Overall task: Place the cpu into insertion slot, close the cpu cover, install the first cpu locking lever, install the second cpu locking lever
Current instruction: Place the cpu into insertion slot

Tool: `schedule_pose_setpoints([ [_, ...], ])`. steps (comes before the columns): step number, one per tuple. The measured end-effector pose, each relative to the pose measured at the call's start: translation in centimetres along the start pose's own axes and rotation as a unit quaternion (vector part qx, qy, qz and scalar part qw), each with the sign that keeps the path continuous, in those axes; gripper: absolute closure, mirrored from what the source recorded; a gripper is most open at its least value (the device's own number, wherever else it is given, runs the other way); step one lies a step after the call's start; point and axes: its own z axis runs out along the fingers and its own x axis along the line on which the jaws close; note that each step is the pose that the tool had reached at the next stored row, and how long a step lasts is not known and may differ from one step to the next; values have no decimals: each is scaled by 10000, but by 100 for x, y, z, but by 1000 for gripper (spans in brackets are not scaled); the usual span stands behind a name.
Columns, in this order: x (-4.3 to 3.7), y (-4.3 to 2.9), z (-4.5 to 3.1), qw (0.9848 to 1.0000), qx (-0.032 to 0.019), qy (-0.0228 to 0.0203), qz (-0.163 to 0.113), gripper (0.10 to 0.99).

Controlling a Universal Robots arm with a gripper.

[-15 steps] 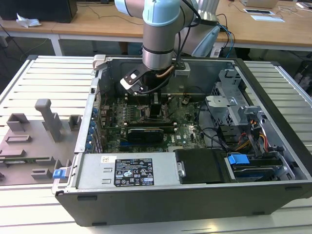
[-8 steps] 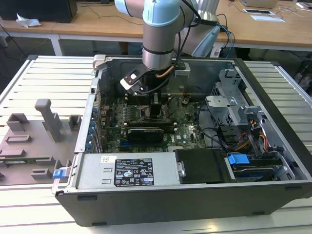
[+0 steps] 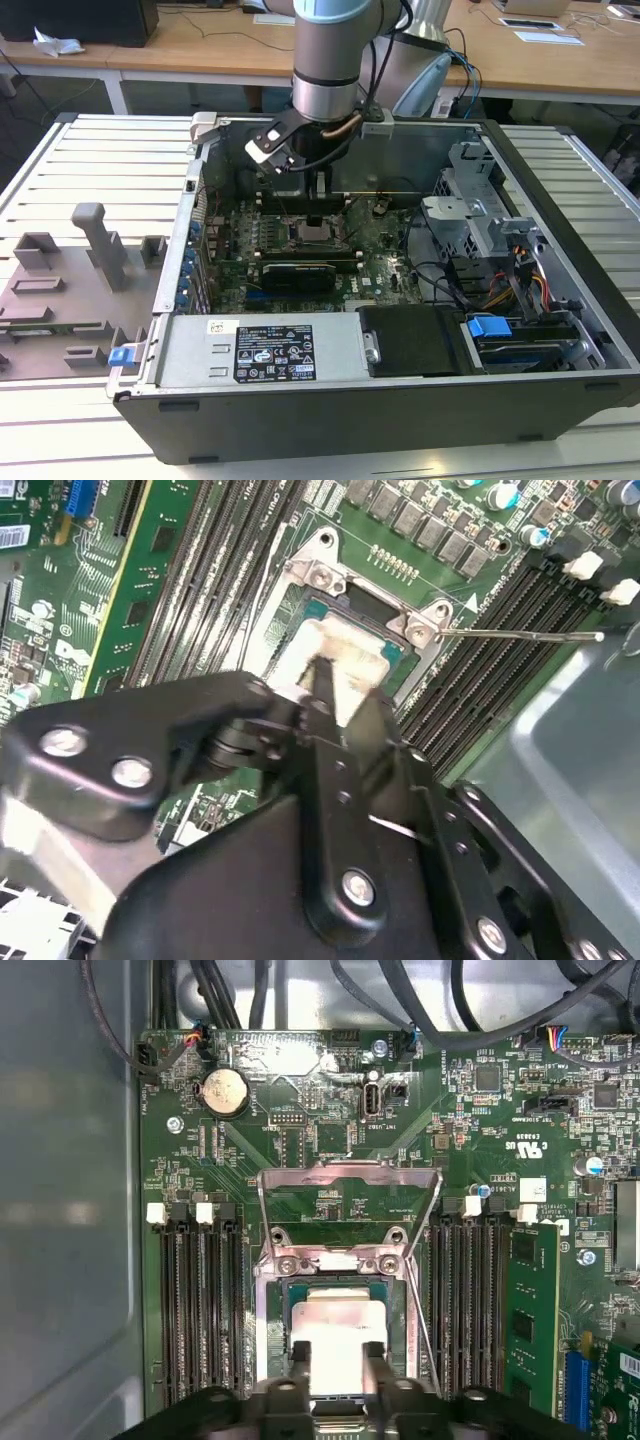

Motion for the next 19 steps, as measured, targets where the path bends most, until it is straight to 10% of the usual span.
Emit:
schedule_pose_setpoints([
  [4,6,0,-14,10000,0,0,0,980],
  [19,5,1,-107,10000,0,0,0,980],
])
